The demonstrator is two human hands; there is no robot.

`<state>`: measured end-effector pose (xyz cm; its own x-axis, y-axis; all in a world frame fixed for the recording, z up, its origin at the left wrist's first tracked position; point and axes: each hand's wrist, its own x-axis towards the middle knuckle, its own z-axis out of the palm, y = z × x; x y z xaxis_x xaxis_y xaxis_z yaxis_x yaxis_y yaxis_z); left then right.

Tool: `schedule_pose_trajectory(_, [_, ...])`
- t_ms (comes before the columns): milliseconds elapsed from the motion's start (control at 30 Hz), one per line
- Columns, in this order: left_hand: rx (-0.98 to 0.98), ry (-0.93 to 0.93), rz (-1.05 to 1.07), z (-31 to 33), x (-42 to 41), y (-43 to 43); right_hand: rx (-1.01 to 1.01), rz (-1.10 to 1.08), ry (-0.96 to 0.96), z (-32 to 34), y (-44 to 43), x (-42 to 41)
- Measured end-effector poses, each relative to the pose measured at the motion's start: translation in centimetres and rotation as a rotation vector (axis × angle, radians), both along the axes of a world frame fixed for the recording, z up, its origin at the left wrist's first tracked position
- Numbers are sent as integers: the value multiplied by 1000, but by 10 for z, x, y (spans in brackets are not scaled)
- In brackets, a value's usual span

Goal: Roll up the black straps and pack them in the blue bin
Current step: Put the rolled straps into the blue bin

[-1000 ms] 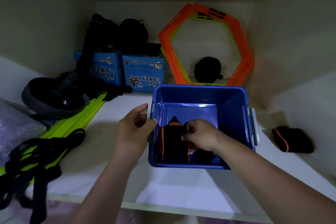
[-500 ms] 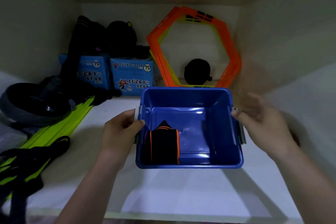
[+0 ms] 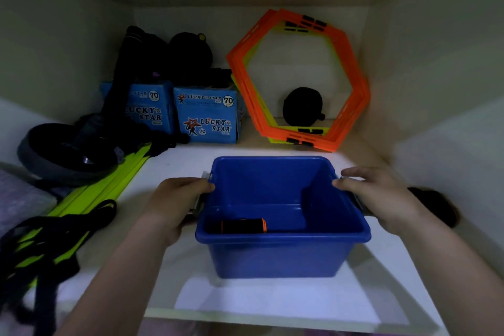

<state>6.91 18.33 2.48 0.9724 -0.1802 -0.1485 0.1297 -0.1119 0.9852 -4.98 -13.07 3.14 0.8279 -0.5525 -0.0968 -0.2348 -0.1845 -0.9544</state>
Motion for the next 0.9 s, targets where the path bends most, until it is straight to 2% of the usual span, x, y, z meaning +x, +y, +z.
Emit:
schedule_pose_trajectory(200, [44, 60, -51, 8, -5, 7, -1, 25, 38, -1, 2, -4])
schedule_pose_trajectory(267, [138, 36, -64, 12, -7, 6, -36, 21, 32, 1, 3, -4])
schedule_pose_trajectory(367, [347, -113, -37, 24, -7, 1, -82, 5, 12, 7, -2, -7])
schedule_pose_trajectory(467, [350, -288, -45, 43, -8, -13, -85, -10, -30, 19, -14, -17])
schedule_pose_trajectory(733, [319, -467, -344, 81, -38, -132, -170, -145, -115, 42, -61, -60])
schedule_pose_trajectory(900, [364, -495, -490, 85, -68, -223, -324, -244, -39, 32, -98, -87])
